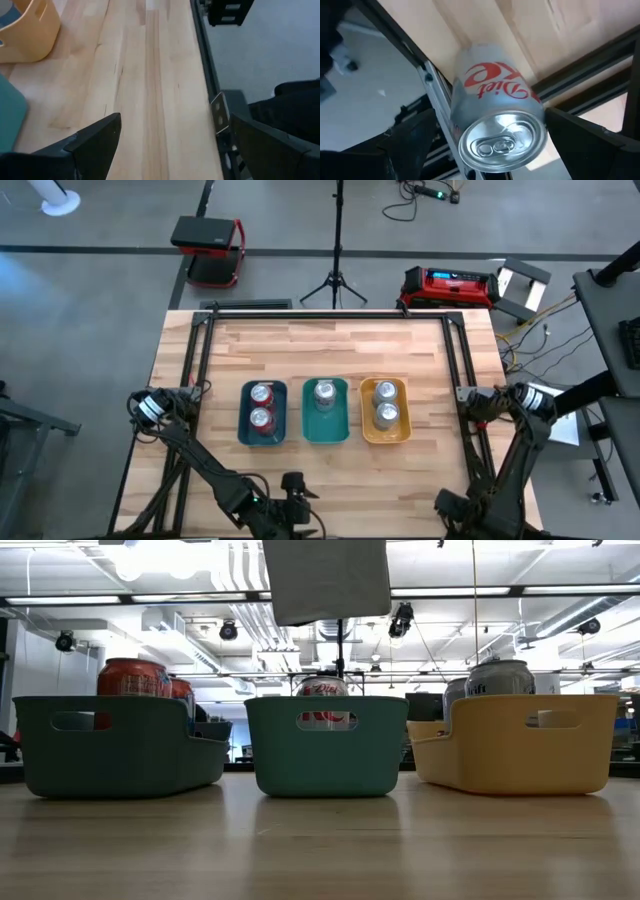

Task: Sort soda cans
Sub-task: Put the red-silver soda can into the green bin

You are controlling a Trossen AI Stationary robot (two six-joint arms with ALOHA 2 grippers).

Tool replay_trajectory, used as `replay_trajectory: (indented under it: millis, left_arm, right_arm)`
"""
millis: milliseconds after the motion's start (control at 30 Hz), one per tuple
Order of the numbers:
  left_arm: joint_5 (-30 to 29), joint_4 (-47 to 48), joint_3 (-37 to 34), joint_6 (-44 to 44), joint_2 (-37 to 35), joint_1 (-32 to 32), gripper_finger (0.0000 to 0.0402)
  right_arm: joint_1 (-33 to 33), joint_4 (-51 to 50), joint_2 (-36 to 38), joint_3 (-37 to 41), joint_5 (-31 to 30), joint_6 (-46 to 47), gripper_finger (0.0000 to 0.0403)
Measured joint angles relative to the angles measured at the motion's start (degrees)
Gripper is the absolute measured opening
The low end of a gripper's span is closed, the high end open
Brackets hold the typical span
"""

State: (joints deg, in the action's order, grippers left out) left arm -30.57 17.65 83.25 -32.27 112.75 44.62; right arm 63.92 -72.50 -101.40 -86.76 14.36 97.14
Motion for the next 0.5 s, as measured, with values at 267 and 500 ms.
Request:
replay_trajectory:
  millis: [267,500]
  left_arm:
    - [0.00,-1.79,-0.47,-1.03,0.00,0.64,0.0355]
    - [-0.02,-2.13,-0.47,-1.29,0.02,1.11,0.0355]
  right_arm:
    - [0.27,0.42,-3.23,0.15,4.75,-3.08,0.0368]
    - [0.22,1.42,-5.21,0.44,3.97,-6.79,0.0356]
